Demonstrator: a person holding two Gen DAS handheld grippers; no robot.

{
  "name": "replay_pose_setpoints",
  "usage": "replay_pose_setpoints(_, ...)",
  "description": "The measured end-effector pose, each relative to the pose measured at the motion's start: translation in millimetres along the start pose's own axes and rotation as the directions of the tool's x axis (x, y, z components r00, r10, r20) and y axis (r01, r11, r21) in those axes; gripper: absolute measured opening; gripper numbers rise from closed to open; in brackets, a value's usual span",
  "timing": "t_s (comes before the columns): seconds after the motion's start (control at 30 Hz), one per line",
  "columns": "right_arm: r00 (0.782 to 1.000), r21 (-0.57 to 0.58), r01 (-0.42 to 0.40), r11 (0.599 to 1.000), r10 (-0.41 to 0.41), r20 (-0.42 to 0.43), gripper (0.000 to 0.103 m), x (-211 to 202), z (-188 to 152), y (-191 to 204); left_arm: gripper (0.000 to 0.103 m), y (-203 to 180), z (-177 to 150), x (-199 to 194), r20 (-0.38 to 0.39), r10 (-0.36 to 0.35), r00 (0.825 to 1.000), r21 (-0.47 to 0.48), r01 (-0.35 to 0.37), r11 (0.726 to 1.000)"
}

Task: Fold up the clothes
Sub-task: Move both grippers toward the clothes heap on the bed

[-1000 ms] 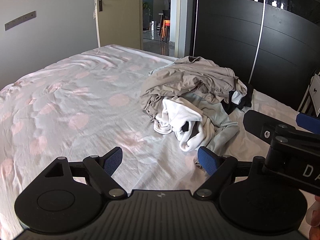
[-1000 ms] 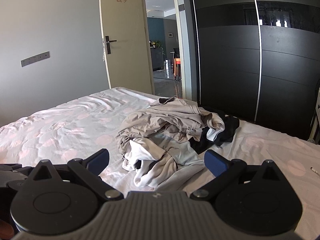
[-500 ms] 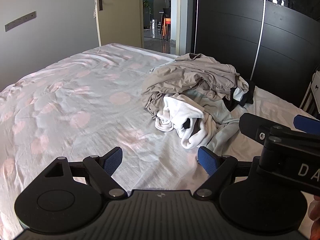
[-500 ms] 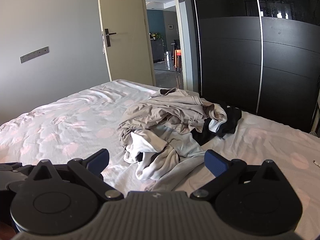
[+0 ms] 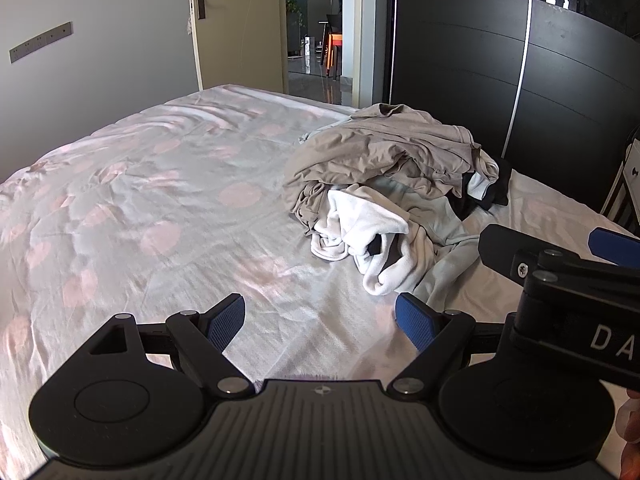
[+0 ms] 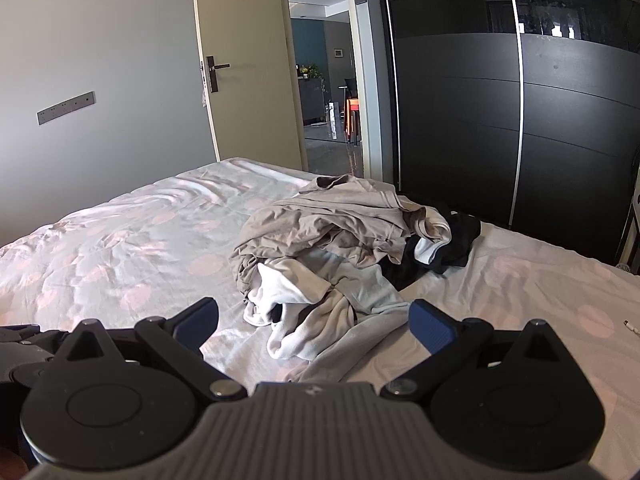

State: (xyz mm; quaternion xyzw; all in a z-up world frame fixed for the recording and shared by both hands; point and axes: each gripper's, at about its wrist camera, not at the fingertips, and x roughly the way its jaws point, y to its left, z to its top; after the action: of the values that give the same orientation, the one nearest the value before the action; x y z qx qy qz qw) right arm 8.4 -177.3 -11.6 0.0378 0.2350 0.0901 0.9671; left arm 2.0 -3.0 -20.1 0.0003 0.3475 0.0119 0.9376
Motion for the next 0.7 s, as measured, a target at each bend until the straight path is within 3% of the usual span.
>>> replay_pose_setpoints(0.7, 0.999, 0.029, -0.043, 0.999, 0.044, -0.013, 0.102, 6.9, 0.2, -2.0, 0.083, 2.1, 1.9, 0.0, -0.008, -0.011, 1.0, -0.001, 0.011, 1.0)
